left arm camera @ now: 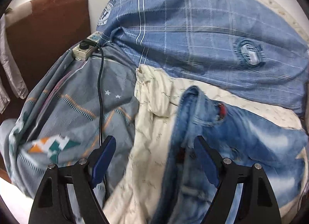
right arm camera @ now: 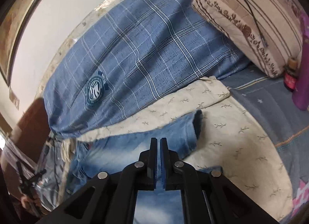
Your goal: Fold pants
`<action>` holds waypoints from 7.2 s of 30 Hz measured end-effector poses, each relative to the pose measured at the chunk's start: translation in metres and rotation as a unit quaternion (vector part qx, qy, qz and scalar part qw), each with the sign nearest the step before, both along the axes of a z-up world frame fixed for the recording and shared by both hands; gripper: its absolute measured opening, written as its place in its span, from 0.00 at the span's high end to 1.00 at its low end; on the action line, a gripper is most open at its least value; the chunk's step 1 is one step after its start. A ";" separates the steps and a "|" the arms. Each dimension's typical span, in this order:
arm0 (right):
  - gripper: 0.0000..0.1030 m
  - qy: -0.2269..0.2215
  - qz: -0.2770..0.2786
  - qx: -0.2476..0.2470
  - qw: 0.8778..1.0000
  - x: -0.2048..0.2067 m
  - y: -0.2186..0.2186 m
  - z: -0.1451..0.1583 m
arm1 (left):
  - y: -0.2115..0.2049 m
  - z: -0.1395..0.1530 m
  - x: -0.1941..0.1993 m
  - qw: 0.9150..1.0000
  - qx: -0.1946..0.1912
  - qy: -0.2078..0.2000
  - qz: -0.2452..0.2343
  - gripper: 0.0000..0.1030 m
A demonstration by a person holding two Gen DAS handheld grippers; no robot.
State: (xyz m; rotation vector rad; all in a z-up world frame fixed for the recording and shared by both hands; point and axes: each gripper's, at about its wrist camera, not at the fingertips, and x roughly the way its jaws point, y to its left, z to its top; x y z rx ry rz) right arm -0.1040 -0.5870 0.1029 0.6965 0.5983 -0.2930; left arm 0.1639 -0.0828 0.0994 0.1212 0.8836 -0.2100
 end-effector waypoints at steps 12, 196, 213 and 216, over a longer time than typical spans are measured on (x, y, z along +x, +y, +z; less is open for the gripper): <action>0.26 -0.127 -0.057 -0.052 0.989 -0.050 0.025 0.018 | -0.033 0.011 -0.034 0.998 -0.010 -0.012 -0.064 0.19; 0.86 0.152 0.048 -0.051 0.986 -0.085 0.100 -0.091 | -0.193 -0.106 -0.078 0.972 0.006 0.090 -0.216 0.49; 0.86 0.059 0.054 -0.135 0.988 -0.157 0.164 0.037 | -0.153 0.073 -0.235 0.951 -0.050 -0.056 -0.300 0.17; 0.86 0.051 0.070 -0.148 0.985 -0.166 0.177 0.044 | -0.150 0.095 -0.258 0.948 -0.039 -0.077 -0.306 0.16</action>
